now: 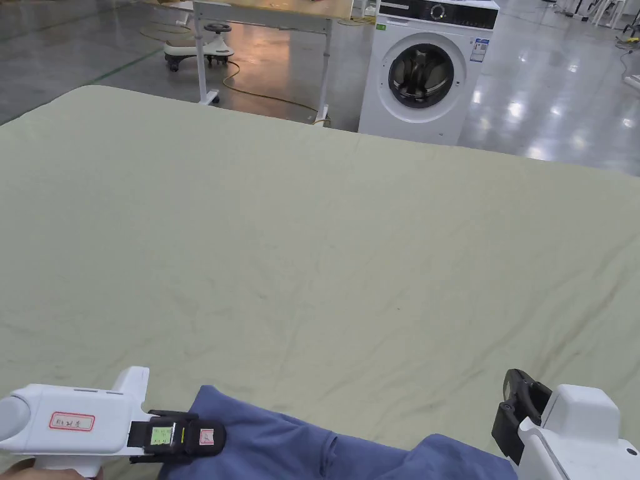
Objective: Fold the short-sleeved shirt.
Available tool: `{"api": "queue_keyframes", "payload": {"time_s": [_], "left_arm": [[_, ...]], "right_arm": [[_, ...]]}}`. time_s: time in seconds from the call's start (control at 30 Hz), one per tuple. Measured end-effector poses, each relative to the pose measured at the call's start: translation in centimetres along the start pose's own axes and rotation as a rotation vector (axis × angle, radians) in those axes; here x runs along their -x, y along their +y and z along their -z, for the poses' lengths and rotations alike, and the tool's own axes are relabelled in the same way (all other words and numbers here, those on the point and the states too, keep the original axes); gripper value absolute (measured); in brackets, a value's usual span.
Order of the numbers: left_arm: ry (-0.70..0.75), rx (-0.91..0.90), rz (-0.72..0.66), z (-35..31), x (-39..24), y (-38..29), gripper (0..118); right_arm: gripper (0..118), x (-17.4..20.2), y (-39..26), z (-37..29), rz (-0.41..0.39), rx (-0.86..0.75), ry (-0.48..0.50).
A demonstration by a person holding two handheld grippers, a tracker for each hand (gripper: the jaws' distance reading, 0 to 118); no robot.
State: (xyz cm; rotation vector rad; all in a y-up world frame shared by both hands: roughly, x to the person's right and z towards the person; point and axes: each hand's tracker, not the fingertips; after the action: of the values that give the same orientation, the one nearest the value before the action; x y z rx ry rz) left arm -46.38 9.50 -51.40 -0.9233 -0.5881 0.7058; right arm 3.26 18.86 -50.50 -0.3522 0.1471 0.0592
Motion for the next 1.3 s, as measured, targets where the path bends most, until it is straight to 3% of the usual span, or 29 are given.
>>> {"api": "queue_keyframes", "payload": {"time_s": [0.37,0.53,0.87,1.3], "left_arm": [[0.453,-0.067,0.114,-10.5,-6.3,5.1,7],[0.666,-0.056,0.145,-10.3,-10.3,4.9,7],[0.562,0.029,0.252,-3.5,-18.1,3.2,7],[0.499,0.22,0.351,8.3,-21.1,0.3,7]], "right_arm": [[0,0.0,0.0,0.4,-0.002,-0.005,0.025],[0,0.2,-0.2,0.5,0.009,-0.008,0.04],[0,-0.5,-0.5,0.1,0.016,-0.006,0.033],[0,-1.3,-1.0,-0.6,0.024,0.009,0.006]]}}
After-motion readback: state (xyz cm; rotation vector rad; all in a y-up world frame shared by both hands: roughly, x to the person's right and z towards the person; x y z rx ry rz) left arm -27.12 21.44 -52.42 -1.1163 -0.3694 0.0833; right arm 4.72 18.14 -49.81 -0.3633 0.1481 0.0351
